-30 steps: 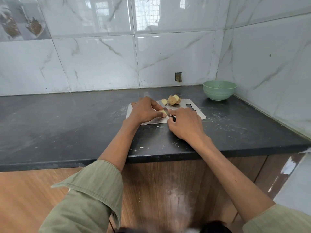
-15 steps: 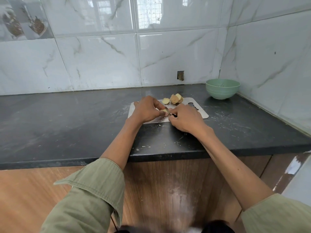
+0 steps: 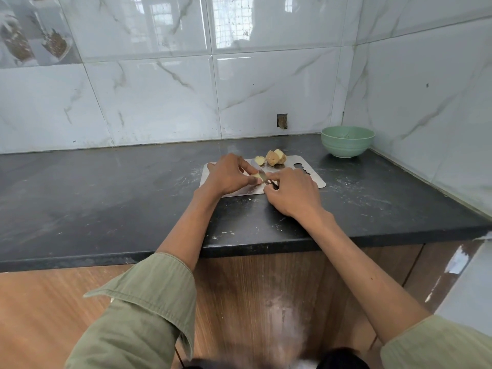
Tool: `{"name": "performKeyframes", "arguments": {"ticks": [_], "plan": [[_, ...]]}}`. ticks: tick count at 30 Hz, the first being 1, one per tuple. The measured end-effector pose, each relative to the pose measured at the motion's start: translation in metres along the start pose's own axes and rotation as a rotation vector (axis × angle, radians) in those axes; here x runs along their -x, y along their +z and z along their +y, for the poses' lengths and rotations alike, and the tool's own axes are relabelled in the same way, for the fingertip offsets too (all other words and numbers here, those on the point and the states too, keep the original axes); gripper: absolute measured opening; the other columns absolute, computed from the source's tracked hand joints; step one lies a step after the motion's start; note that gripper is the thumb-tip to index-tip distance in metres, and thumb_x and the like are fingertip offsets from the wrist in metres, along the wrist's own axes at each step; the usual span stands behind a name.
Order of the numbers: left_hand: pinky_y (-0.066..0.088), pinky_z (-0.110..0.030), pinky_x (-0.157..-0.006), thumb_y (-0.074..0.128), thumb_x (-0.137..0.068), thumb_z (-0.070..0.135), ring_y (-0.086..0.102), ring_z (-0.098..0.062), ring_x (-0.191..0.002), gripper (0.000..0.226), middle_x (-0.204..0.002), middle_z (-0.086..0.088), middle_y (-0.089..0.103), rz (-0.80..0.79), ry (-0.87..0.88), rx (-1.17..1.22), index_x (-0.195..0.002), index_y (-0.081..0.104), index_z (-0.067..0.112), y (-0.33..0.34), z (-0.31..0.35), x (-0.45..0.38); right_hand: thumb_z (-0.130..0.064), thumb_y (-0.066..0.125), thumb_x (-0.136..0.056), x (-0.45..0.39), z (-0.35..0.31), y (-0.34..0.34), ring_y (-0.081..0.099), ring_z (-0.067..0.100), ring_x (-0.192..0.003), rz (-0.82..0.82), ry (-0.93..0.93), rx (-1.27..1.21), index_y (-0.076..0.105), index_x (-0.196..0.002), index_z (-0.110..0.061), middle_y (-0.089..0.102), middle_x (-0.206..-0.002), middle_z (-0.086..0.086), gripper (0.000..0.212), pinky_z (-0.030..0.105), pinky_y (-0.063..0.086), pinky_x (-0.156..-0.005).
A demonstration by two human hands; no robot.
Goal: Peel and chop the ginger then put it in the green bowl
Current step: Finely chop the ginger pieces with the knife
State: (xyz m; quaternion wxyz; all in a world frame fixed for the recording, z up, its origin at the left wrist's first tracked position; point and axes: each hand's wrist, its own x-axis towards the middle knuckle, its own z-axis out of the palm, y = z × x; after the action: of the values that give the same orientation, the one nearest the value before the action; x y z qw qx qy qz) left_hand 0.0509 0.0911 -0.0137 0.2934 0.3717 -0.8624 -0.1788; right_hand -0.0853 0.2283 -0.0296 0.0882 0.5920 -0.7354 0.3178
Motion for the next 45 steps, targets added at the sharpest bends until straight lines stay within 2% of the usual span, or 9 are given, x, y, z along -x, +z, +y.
{"name": "performKeyframes", "arguments": {"ticks": [7,13,19,26,30,34,37,40,45], "plan": [[0.059,-0.041,-0.082,0.092,-0.071,0.031,0.071,-0.009,-0.08,0.019,-0.074,0.019,0.076,0.006,0.002,0.021,-0.072,0.078,0.042,-0.001,-0.002,-0.001,-0.036,0.055,-0.092,0.003,-0.004,-0.001,0.061,0.034,-0.106,0.016,-0.023,-0.01,0.074,-0.122,-0.038,0.073,-0.102,0.009,0.036,0.039,0.046,-0.076],[0.054,-0.027,-0.076,0.093,-0.071,0.033,0.068,0.001,-0.078,0.016,-0.083,0.014,0.078,0.019,0.002,0.021,-0.083,0.082,0.034,-0.001,-0.002,0.0,-0.036,0.054,-0.092,0.0,-0.002,0.002,0.06,0.036,-0.107,-0.02,-0.026,0.013,0.074,-0.12,-0.033,0.071,-0.103,0.011,0.035,0.037,0.037,-0.072],[0.057,-0.033,-0.076,0.093,-0.069,0.031,0.068,0.0,-0.071,0.016,-0.077,0.013,0.077,0.039,-0.014,0.018,-0.081,0.083,0.03,0.0,-0.002,0.0,-0.039,0.053,-0.089,-0.011,0.003,0.003,0.061,0.035,-0.097,-0.15,0.011,-0.023,0.074,-0.098,-0.029,0.067,-0.092,0.005,0.025,0.038,0.045,-0.072],[0.053,-0.026,-0.071,0.093,-0.07,0.027,0.061,0.012,-0.063,0.016,-0.067,0.02,0.07,0.041,0.004,0.031,-0.083,0.083,0.028,-0.002,0.002,0.003,-0.037,0.055,-0.092,-0.021,-0.001,0.0,0.056,0.035,-0.085,-0.234,0.018,0.021,0.062,-0.077,-0.024,0.055,-0.081,0.006,0.02,0.035,0.035,-0.069],[0.049,-0.017,-0.067,0.094,-0.069,0.032,0.06,0.013,-0.064,0.018,-0.073,0.015,0.074,0.048,-0.021,0.022,-0.082,0.083,0.026,-0.002,0.001,0.003,-0.036,0.054,-0.097,-0.021,-0.012,0.007,0.062,0.036,-0.107,-0.156,0.004,0.086,0.074,-0.111,-0.023,0.067,-0.108,0.01,0.028,0.037,0.038,-0.077],[0.047,-0.008,-0.064,0.095,-0.069,0.032,0.063,0.012,-0.067,0.023,-0.075,0.017,0.073,0.042,-0.015,0.034,-0.087,0.084,0.022,-0.002,-0.001,0.002,-0.04,0.051,-0.097,-0.017,-0.007,0.016,0.059,0.036,-0.111,-0.104,0.025,0.051,0.074,-0.116,-0.028,0.066,-0.116,0.009,0.032,0.037,0.036,-0.076],[0.049,-0.014,-0.066,0.096,-0.068,0.033,0.064,0.008,-0.071,0.028,-0.077,0.015,0.073,0.029,-0.027,0.039,-0.09,0.084,0.02,-0.001,-0.004,0.0,-0.043,0.051,-0.096,-0.015,-0.001,0.015,0.058,0.035,-0.105,-0.087,0.013,0.001,0.075,-0.108,-0.034,0.067,-0.106,0.006,0.029,0.037,0.035,-0.073],[0.041,-0.004,-0.058,0.097,-0.067,0.033,0.061,0.012,-0.066,0.028,-0.081,0.01,0.076,0.038,-0.036,0.03,-0.089,0.084,0.02,-0.001,-0.005,-0.001,-0.044,0.052,-0.095,-0.011,-0.002,0.014,0.059,0.034,-0.097,-0.036,0.005,-0.017,0.076,-0.109,-0.033,0.067,-0.094,0.004,0.029,0.037,0.036,-0.068],[0.042,-0.007,-0.058,0.098,-0.065,0.028,0.06,0.015,-0.063,0.022,-0.078,0.008,0.077,0.052,-0.016,0.068,-0.079,0.08,0.032,-0.002,-0.001,0.003,-0.042,0.052,-0.092,-0.008,-0.002,0.013,0.058,0.033,-0.098,-0.029,0.016,-0.043,0.076,-0.103,-0.033,0.067,-0.089,0.005,0.027,0.036,0.035,-0.067]]}}
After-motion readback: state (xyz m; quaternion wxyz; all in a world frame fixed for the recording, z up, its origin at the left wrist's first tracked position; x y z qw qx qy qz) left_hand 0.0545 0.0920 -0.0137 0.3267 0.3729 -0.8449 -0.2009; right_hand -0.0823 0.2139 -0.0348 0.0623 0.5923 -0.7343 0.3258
